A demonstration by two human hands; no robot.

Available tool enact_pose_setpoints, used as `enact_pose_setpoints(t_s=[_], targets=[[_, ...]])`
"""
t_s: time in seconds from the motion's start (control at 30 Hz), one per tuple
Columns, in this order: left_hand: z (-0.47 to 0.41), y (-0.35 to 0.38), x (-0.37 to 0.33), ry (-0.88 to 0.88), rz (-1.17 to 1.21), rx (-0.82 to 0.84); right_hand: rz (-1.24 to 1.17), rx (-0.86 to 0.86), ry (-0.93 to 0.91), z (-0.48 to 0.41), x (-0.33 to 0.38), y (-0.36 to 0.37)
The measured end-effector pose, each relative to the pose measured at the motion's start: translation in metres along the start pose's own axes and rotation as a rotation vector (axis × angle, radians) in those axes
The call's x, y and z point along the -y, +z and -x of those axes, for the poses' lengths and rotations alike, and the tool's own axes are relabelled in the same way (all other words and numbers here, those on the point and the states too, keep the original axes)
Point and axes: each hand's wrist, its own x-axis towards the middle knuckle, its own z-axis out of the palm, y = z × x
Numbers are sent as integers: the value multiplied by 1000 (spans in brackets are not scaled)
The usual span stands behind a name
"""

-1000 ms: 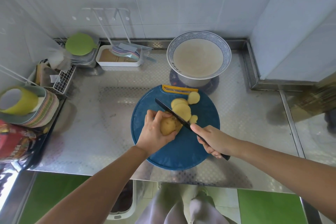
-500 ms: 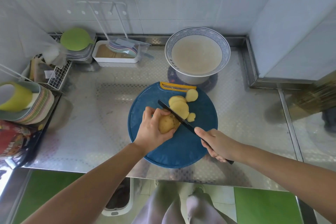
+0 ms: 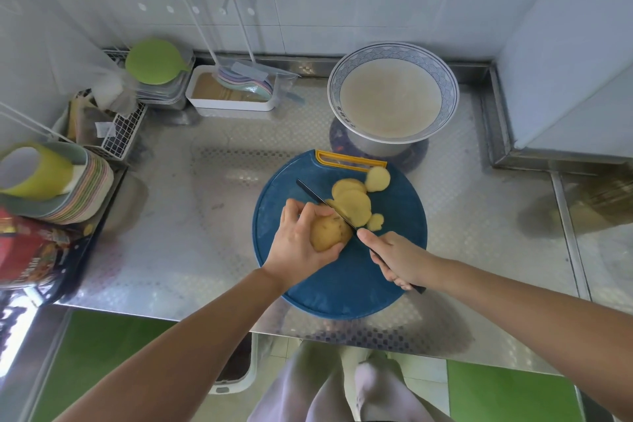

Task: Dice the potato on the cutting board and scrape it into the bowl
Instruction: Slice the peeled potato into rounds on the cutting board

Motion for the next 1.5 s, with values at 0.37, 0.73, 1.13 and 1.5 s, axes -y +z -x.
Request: enact_pose_setpoints(t_s=[0.37, 0.73, 1.13, 1.5], targets=[[1, -4, 0, -11, -3, 29, -41, 30, -10, 10, -16, 2], [-1, -3, 1, -4, -1, 28, -62, 34, -34, 11, -24, 1], [1, -1, 4, -11, 17, 15, -61, 48, 20, -8, -14, 3], [14, -1, -3, -46, 64, -76, -433, 199, 136, -7, -10, -14]])
